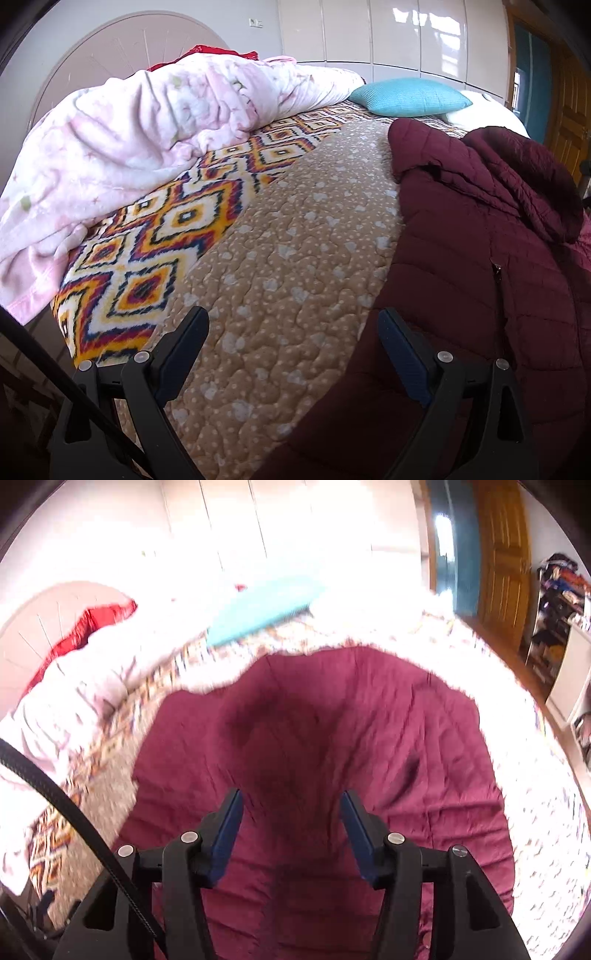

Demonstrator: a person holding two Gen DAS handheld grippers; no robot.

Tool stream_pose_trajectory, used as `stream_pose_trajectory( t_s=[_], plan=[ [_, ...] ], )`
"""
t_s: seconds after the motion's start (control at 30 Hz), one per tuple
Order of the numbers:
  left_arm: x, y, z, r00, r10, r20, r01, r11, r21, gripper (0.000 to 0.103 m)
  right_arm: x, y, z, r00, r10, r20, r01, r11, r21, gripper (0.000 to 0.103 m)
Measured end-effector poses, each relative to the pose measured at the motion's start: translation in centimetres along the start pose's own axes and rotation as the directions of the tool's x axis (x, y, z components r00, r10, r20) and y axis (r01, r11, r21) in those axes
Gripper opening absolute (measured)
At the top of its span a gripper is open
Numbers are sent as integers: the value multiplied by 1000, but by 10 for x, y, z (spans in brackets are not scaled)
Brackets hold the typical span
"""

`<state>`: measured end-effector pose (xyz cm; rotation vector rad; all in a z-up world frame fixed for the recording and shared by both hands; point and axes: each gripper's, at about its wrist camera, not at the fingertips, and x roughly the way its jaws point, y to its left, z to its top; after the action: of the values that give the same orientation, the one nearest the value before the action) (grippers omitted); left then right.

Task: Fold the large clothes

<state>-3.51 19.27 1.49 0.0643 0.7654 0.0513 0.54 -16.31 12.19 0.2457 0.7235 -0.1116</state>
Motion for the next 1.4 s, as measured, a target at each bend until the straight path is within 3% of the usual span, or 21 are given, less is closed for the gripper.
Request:
stream_pose_trajectory(
  t_s=[0.13,0.23,0.33,0.53,0.7,0.77,0.87,0.97,1.07,1.1,1.2,1.33,1.4],
  plan=[
    [-1,6,0,1000,-10,-13,10,1000,-10,92,34,12,14,995,75,-62,-72,996,42,46],
    [-2,11,1,999,-29,-20,28,1000,-12,92,83,14,4,986,28,-162,-17,997,71,46],
    [-5,19,3,997,-68,-35,67,998,-18,92,107,12,-8,971,11,-237,8,997,79,46],
    [-4,39,6,981,-174,-86,167,982,-87,92,40,-15,-17,980,111,-168,-88,987,135,54],
    [-8,51,3,983,-154,-98,145,985,-90,92,-31,-63,-56,988,51,-144,-35,994,106,56],
    [-11,56,3,987,-132,-93,124,989,-79,92,-58,-94,-74,990,18,-138,1,991,135,58],
    [-16,67,3,983,-158,-95,149,985,-89,92,-87,-137,-95,990,-14,-142,42,980,196,65],
    [-8,77,-2,961,-239,-137,222,967,-128,92,-121,-175,-130,988,-49,-147,83,969,233,71],
    [6,80,-8,926,-329,-188,299,939,-173,92,-143,-202,-166,984,-55,-169,100,959,264,72],
    [12,79,-11,905,-371,-207,334,922,-194,92,-145,-206,-174,983,-51,-176,99,957,274,72],
    [22,76,-17,851,-474,-226,418,872,-256,92,-149,-221,-206,983,-2,-183,66,936,347,72],
    [19,64,-24,817,-528,-231,475,844,-249,91,-142,-234,-238,978,130,-163,-41,887,460,72],
    [13,57,-30,803,-544,-244,496,837,-234,90,-140,-233,-249,977,159,-142,-71,871,486,73]
  ],
)
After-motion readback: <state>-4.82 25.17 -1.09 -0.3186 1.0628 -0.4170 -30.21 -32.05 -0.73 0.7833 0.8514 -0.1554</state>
